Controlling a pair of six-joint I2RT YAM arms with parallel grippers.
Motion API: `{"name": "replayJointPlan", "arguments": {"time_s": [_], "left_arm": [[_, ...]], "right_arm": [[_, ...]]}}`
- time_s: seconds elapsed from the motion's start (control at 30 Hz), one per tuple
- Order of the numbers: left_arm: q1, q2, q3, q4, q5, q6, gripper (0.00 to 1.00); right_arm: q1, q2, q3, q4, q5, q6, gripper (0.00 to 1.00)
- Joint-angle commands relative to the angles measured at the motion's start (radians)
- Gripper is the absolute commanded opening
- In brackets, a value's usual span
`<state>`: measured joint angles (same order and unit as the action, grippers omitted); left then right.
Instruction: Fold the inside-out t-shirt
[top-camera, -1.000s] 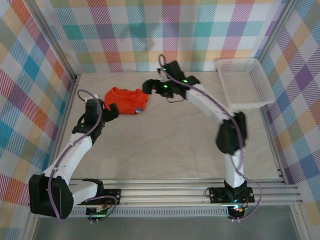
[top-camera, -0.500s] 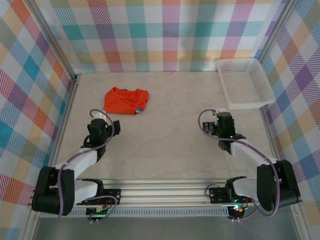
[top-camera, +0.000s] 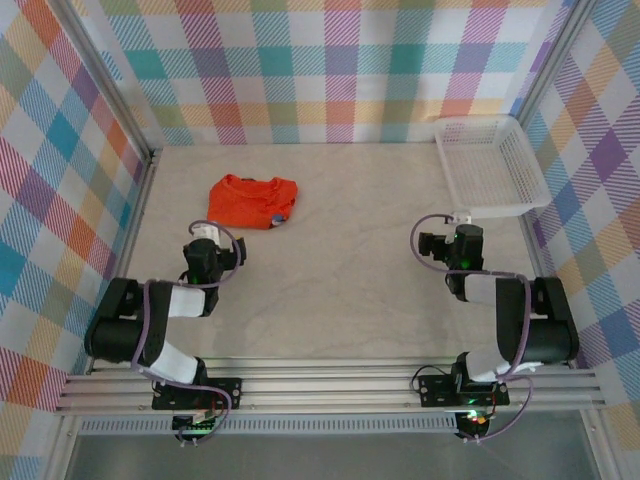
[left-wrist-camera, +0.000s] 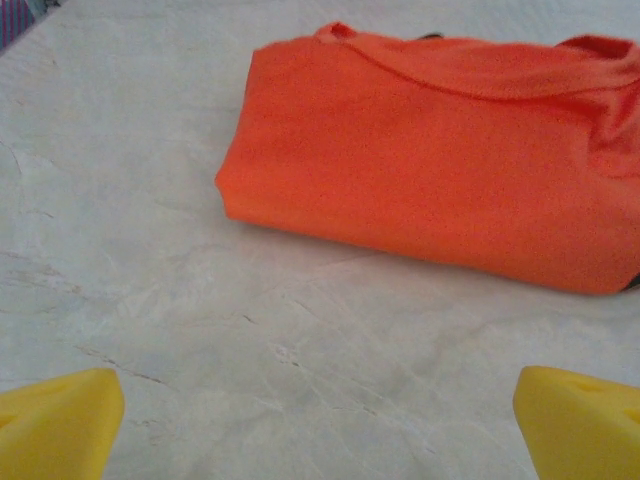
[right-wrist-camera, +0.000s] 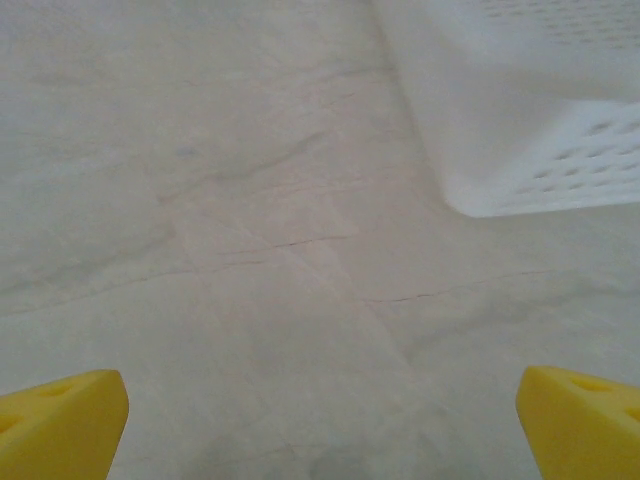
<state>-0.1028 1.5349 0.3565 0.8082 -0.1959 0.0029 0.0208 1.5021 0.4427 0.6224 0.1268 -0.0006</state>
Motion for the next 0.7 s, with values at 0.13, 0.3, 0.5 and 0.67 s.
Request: {"name": "replayJointPlan", "arguments": {"time_s": [0.13, 0.3, 0.5, 0.67], "left_arm": [[0.009, 0.025, 0.053, 0.013, 0.028, 0.027, 1.00], [0.009, 0.028, 0.053, 0.021, 0.027, 0.028, 1.00], [0.009, 0.028, 0.054, 0.020, 0.026, 0.028, 1.00], [0.009, 0.028, 0.053, 0.019, 0.027, 0.028, 1.00]], "right_arm": [[-0.004, 0.029, -0.036, 0.215, -0.095, 0.015, 1.00], [-0.005, 0.028, -0.038, 0.213, -0.099, 0.016, 1.00], [-0.005, 0.033, -0.031, 0.207, -0.103, 0.016, 1.00], [-0.005, 0.036, -0.029, 0.205, -0.107, 0.012, 1.00]]}}
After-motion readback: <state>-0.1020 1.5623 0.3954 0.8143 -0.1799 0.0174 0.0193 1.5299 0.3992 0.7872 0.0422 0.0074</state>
